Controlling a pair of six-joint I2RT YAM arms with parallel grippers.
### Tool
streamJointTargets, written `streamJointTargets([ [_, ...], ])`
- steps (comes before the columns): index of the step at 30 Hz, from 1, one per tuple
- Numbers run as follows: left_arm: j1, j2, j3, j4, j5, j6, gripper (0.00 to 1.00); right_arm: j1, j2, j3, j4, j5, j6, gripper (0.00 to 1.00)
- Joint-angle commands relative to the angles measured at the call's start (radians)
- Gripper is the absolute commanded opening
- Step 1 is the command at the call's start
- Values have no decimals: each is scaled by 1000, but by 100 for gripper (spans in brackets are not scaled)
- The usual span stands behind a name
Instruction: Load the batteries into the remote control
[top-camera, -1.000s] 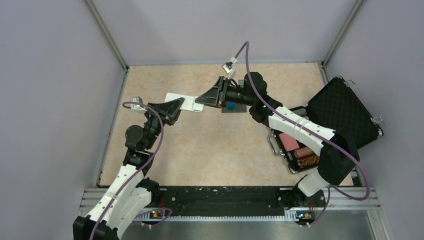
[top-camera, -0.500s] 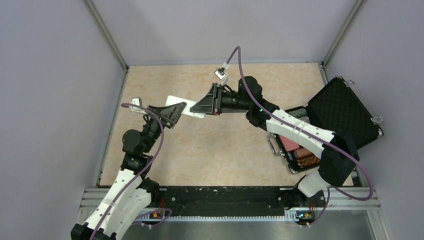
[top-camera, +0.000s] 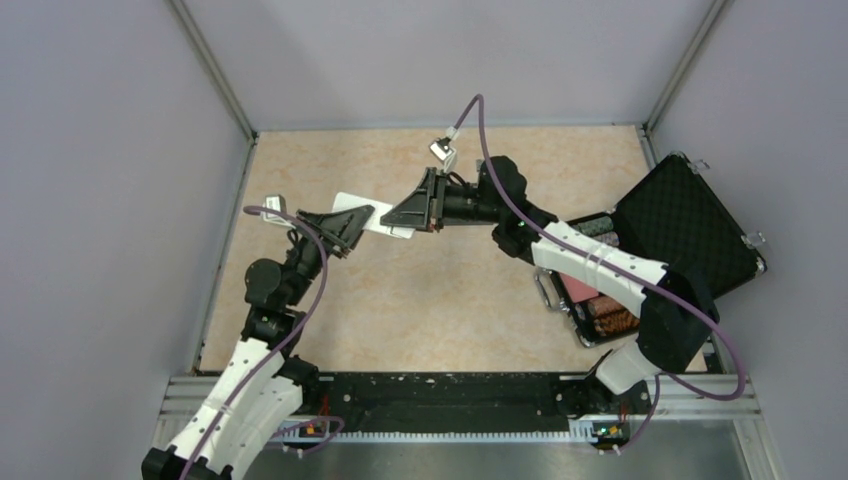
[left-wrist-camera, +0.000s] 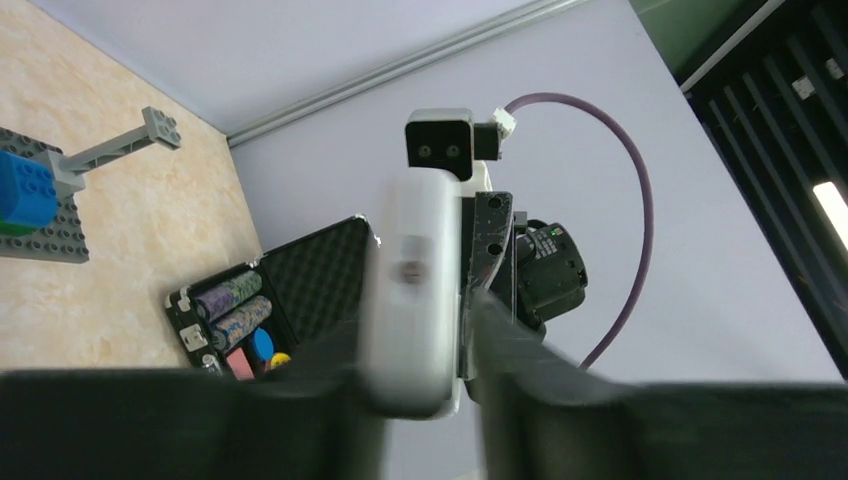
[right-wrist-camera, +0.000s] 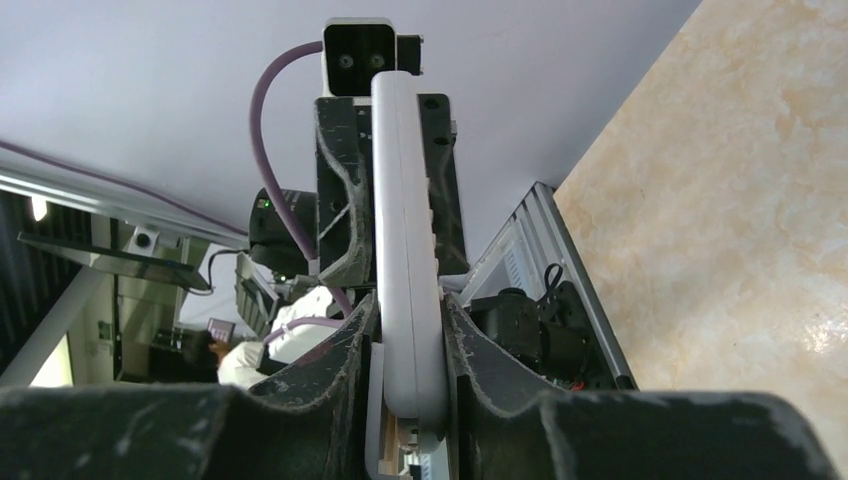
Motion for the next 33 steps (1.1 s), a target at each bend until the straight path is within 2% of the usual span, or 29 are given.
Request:
streamJointTargets([
  [1,-10,-36,59,26,54,7,48,5,12,-5,-8,18,-8,0],
  [3,-10,-54,63,-36,46,34,62,2,9,-7,0,12,8,0],
  [6,-10,-85,76,-134,27,97,76,-8,0,-14,7,-4,33,0],
  [10,-9,-119,101,-264,-11,196,86,-35,-21,-31,4,-32,56,0],
  [13,-9,-120,140,-372,-14,269,90,-61,-43,-40,-10,-54,56,0],
  [17,-9,-90,217,-511,17,374,90,-91,-64,-30,-24,-125,43,0],
  [20,-9,-48,271,-568,96,420,90,-114,-70,-1,-60,-226,18,0],
  [25,-9,19,306,-501,258,365,86,-139,-77,39,-143,-386,-31,0],
  [29,-8,73,278,-368,410,237,78,-149,-89,47,-194,-445,-60,0],
  [33,-7,112,241,-300,529,178,58,-154,-98,32,-230,-454,-66,0],
])
